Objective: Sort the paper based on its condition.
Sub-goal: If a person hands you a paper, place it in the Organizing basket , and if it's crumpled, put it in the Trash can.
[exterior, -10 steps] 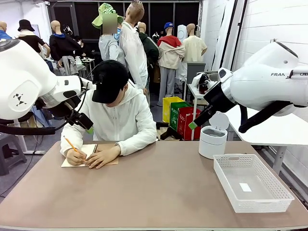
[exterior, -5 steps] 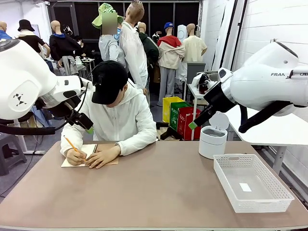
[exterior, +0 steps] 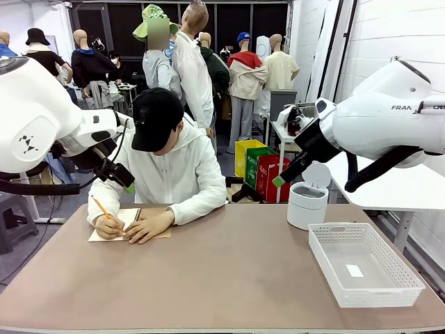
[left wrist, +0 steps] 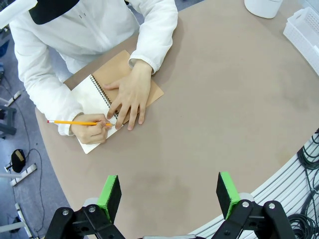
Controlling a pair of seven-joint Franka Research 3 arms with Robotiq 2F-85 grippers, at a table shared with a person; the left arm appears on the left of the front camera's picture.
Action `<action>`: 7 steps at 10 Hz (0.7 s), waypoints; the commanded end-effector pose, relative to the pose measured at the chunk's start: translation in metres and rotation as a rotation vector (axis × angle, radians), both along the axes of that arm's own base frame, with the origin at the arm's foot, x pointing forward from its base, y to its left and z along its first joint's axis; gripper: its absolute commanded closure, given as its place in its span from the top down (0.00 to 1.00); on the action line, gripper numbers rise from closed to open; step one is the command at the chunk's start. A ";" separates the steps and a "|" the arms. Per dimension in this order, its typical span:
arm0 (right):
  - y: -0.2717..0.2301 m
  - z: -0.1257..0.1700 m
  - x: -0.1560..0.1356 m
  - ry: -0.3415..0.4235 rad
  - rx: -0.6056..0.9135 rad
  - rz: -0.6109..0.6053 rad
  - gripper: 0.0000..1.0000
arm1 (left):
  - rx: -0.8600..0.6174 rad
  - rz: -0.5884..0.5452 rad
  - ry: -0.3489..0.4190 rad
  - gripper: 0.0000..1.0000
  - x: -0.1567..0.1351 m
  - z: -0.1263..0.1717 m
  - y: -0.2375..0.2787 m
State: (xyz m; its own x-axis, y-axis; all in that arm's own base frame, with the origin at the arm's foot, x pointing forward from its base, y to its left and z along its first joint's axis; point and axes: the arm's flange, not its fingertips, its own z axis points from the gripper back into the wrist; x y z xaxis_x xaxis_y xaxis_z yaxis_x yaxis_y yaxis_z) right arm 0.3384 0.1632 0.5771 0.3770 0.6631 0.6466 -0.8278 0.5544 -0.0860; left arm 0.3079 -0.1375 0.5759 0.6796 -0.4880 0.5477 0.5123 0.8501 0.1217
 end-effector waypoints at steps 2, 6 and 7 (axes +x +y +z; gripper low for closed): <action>0.000 0.000 0.000 0.004 -0.004 0.005 1.00 | 0.001 0.000 0.001 1.00 0.000 0.000 0.000; 0.000 0.000 0.000 0.004 -0.004 0.005 1.00 | 0.001 0.000 0.001 1.00 0.000 0.000 0.000; 0.000 0.000 0.000 0.004 -0.004 0.005 1.00 | 0.001 0.000 0.001 1.00 0.000 0.000 0.000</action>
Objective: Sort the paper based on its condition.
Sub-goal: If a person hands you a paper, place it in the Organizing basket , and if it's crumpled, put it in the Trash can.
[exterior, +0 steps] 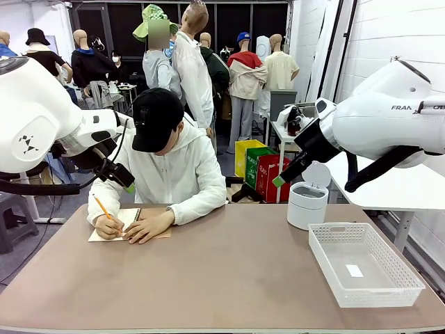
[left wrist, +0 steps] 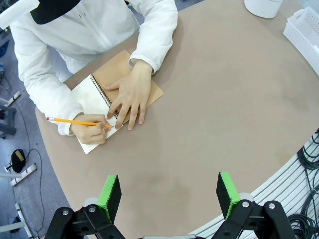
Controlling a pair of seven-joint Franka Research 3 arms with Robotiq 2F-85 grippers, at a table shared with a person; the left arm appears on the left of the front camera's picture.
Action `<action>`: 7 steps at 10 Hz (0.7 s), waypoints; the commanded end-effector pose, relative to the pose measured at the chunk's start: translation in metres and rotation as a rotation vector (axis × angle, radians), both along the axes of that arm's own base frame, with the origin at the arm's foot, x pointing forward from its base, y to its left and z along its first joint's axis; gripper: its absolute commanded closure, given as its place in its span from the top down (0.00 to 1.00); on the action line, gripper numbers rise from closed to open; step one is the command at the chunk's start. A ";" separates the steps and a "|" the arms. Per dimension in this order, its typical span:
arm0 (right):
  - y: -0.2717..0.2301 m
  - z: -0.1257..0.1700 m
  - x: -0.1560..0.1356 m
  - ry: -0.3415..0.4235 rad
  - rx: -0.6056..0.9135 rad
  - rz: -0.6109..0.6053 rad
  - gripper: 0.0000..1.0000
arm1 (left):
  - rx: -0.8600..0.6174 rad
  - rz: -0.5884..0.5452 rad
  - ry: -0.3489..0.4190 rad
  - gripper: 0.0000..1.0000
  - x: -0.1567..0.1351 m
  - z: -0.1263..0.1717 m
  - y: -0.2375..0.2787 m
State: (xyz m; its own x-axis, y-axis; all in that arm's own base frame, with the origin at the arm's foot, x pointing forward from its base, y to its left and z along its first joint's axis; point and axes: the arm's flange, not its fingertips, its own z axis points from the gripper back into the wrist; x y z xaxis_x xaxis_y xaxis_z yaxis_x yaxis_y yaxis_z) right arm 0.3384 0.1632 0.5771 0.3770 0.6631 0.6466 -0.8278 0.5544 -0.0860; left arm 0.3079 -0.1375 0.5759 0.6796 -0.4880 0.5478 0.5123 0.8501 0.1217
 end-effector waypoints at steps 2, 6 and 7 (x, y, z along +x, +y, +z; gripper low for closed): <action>0.000 0.000 0.000 0.004 -0.004 0.005 1.00 | 0.001 0.000 0.001 1.00 0.000 0.000 0.000; 0.000 0.000 0.000 0.004 -0.004 0.005 1.00 | 0.001 0.000 0.001 1.00 0.000 0.000 0.000; 0.000 0.000 0.000 0.004 -0.004 0.005 1.00 | 0.001 0.000 0.001 1.00 0.000 0.000 0.000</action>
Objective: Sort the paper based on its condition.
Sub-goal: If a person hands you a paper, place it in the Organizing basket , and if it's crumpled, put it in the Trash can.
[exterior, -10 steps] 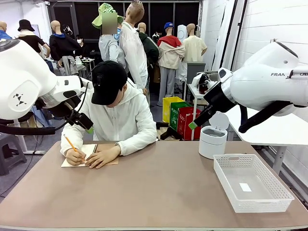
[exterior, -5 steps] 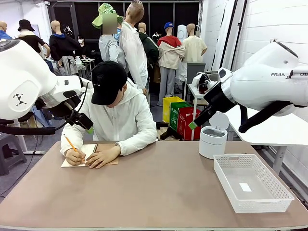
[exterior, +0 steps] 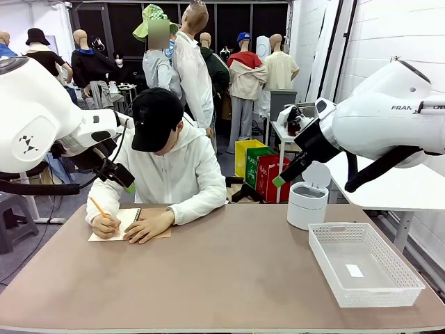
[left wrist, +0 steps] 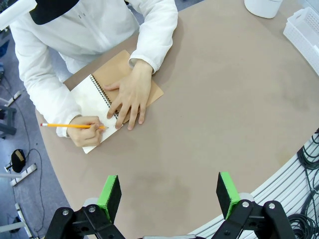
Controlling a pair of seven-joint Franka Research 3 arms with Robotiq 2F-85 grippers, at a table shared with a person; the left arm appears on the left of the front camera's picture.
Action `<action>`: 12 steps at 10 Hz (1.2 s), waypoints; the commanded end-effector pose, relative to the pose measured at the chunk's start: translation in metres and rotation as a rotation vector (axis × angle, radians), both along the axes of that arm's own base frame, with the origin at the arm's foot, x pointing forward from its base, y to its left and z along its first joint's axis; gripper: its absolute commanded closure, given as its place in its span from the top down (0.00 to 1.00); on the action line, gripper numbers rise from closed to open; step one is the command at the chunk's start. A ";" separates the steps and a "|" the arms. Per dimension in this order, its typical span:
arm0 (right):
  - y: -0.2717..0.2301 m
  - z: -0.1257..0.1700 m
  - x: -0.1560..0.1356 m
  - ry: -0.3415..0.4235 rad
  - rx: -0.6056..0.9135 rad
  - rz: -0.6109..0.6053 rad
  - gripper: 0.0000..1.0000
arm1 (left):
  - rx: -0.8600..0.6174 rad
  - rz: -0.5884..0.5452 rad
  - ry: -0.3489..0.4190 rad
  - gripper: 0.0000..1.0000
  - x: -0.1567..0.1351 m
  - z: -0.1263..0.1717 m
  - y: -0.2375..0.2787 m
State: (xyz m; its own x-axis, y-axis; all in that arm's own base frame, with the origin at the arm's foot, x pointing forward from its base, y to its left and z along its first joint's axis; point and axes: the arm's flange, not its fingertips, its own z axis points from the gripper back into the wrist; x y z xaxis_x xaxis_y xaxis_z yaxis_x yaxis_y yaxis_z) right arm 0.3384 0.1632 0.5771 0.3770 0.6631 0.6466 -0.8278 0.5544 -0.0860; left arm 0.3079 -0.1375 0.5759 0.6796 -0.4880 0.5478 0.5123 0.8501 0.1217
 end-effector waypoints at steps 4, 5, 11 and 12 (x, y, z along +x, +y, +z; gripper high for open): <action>0.000 0.000 0.000 0.004 -0.004 0.005 1.00 | 0.001 0.000 0.001 1.00 0.000 0.000 0.000; 0.000 0.000 0.000 0.004 -0.004 0.005 1.00 | 0.001 0.000 0.001 1.00 0.000 0.000 0.000; 0.000 0.000 0.000 0.004 -0.004 0.005 1.00 | 0.001 0.000 0.001 1.00 0.000 0.000 0.000; 0.000 0.000 0.000 0.004 -0.004 0.005 1.00 | 0.001 0.000 0.001 1.00 0.000 0.000 0.000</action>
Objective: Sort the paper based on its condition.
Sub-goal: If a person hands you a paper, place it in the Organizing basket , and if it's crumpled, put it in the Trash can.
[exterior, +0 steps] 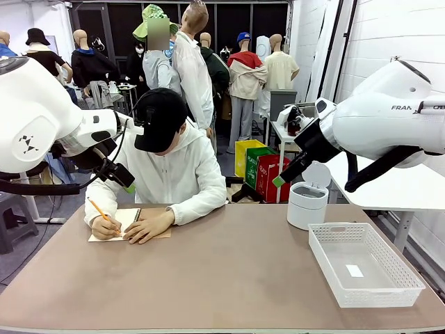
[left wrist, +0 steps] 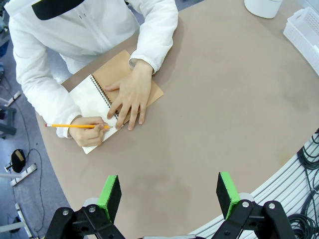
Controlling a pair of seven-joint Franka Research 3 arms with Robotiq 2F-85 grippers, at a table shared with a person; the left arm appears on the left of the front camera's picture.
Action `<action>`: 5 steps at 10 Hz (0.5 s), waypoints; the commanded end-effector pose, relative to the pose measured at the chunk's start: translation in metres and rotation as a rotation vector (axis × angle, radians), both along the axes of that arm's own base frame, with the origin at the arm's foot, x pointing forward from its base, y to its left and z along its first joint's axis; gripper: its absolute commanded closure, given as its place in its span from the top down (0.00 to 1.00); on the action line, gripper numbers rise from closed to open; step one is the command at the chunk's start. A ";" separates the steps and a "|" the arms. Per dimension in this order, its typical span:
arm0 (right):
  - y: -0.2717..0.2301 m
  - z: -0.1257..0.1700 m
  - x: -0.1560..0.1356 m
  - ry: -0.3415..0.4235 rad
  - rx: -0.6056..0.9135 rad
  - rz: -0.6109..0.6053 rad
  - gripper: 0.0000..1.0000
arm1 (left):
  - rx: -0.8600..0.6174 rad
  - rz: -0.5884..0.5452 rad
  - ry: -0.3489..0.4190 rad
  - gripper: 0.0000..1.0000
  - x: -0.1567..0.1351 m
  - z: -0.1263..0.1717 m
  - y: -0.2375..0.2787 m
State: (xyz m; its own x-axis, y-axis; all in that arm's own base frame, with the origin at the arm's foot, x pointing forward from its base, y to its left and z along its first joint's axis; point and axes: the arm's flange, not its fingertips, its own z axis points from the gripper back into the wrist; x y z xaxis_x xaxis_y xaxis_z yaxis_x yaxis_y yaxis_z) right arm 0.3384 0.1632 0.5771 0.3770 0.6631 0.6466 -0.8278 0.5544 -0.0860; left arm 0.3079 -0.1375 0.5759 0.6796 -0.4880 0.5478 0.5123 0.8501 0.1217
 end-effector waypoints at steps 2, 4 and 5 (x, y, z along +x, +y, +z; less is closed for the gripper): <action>0.000 0.000 0.000 0.004 -0.004 0.005 1.00 | 0.001 0.000 0.001 1.00 0.000 0.000 0.000; 0.000 0.000 0.000 0.004 -0.004 0.005 1.00 | 0.001 0.000 0.001 1.00 0.000 0.000 0.000; 0.000 0.000 0.000 0.004 -0.004 0.005 1.00 | 0.001 0.000 0.001 1.00 0.000 0.000 0.000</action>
State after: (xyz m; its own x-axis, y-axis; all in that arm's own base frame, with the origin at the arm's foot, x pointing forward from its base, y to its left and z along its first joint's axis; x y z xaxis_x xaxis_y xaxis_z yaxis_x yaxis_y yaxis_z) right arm 0.3384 0.1632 0.5771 0.3770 0.6631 0.6466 -0.8278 0.5544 -0.0860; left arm 0.3079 -0.1375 0.5759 0.6796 -0.4880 0.5478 0.5123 0.8501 0.1217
